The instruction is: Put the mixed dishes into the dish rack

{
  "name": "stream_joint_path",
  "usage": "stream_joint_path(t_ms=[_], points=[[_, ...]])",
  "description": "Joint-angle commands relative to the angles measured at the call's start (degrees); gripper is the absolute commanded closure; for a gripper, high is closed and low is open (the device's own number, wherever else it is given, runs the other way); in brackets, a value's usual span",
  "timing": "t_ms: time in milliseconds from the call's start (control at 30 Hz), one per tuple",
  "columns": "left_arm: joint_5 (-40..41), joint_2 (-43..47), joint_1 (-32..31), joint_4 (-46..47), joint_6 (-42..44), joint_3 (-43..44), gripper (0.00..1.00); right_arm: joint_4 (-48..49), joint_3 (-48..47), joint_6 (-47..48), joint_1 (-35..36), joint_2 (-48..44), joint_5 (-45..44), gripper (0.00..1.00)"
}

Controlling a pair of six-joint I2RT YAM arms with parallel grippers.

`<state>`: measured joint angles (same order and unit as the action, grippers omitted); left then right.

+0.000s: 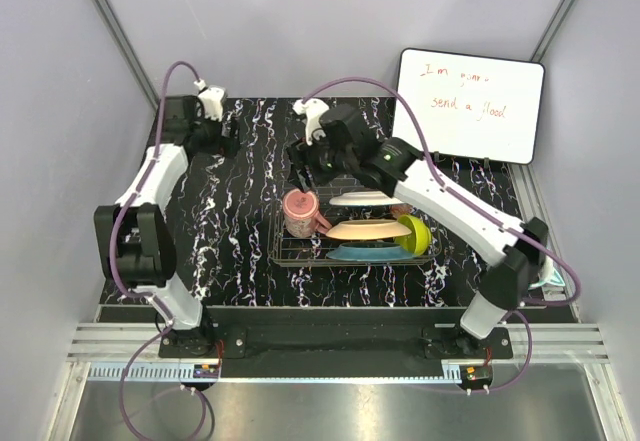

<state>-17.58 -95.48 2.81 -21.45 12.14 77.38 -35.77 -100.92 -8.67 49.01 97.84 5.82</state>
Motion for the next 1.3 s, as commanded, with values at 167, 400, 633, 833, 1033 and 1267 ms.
stream_joint_path(t_ms=[167,400,633,833,1033,1267], points=[[19.0,-13.9,-4.7,5.5,-1.2,15.8,0.01,6.6,13.6,-1.4,-0.8,-9.9,-5.0,0.33],[21.4,-21.8,-4.7,4.3,0.3,22.9,0.01,6.9,18.7,-3.5,-2.3,-14.6,-7.3,0.35],[20.8,-25.2,-4.7,4.0,1.3,22.1,0.01,6.9,20.3,-4.3,-3.8,-15.5,-7.4,0.39],[19.2,-26.5,-4.7,3.8,0.6,21.1,0.28,6.8,19.2,-4.3,-4.3,-14.9,-7.1,0.42],[19.6,-29.3,-4.7,2.1,1.7,24.2,0.44,6.8,20.1,-4.9,-4.3,-15.9,-7.8,0.43],[18.5,-30.3,-4.5,1.4,1.3,24.8,0.94,6.5,21.5,-6.2,-4.3,-17.2,-8.8,0.45]])
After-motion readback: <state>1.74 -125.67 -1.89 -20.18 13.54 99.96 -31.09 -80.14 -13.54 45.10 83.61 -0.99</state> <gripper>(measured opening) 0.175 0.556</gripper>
